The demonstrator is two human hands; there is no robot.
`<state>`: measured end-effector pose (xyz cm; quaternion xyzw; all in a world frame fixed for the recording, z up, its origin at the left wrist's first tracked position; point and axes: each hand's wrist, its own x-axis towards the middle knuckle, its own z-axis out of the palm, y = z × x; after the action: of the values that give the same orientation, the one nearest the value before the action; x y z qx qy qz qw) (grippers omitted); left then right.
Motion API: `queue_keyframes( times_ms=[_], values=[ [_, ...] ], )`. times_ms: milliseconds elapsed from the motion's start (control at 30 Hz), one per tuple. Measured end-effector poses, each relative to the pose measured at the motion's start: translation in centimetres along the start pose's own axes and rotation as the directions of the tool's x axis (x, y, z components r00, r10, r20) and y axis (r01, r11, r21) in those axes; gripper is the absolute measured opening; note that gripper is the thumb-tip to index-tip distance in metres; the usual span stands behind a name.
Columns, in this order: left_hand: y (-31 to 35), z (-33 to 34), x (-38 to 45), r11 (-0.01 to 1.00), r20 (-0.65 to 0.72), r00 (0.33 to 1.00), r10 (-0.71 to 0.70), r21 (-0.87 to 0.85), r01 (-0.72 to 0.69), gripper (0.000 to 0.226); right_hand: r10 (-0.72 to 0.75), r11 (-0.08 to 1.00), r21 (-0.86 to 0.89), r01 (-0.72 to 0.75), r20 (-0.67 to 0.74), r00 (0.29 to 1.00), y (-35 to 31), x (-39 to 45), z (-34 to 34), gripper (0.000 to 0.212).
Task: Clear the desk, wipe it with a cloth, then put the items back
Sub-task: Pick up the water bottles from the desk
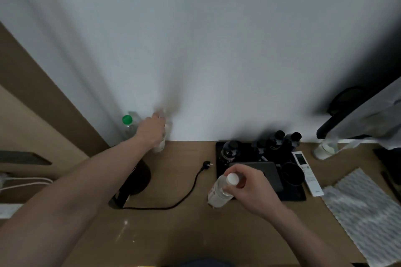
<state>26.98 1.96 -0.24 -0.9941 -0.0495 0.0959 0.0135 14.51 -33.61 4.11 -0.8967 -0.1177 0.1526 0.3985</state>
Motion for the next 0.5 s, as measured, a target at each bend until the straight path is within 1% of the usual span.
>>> queue_keyframes(
  times_ms=[100, 167, 233, 300, 433, 500],
  values=[
    [1.5, -1.4, -2.9, 0.997, -0.076, 0.997, 0.019, -0.069, -0.024, 0.023, -0.011, 1.0, 0.0, 0.011, -0.014, 1.0, 0.3, -1.1, -0.8, 0.02],
    [2.2, -2.1, -5.3, 0.988, -0.13, 0.991, 0.016, -0.15, -0.036, 0.022, -0.021, 1.0, 0.005, 0.022, -0.031, 0.999, 0.5, -1.8, -1.6, 0.02],
    [2.8, -3.0, -8.4, 0.961, -0.181, 0.983, -0.014, -0.274, -0.036, 0.02, -0.038, 0.999, 0.018, 0.039, -0.039, 0.999, 0.6, -2.6, -2.4, 0.021],
    [3.8, -3.8, -11.8, 0.932, -0.234, 0.972, -0.03, -0.359, -0.058, 0.017, -0.064, 0.997, 0.028, 0.065, -0.04, 0.997, 0.6, -3.3, -3.0, 0.021],
    [6.4, -5.4, -18.5, 0.867, -0.306, 0.952, 0.004, -0.473, -0.156, 0.017, -0.109, 0.993, 0.049, 0.11, -0.026, 0.994, 0.9, -4.7, -4.2, 0.022],
    [7.7, -5.8, -21.6, 0.841, -0.31, 0.951, 0.0, -0.514, -0.168, 0.019, -0.132, 0.989, 0.065, 0.133, -0.008, 0.991, 1.4, -5.4, -4.5, 0.023]
  ],
)
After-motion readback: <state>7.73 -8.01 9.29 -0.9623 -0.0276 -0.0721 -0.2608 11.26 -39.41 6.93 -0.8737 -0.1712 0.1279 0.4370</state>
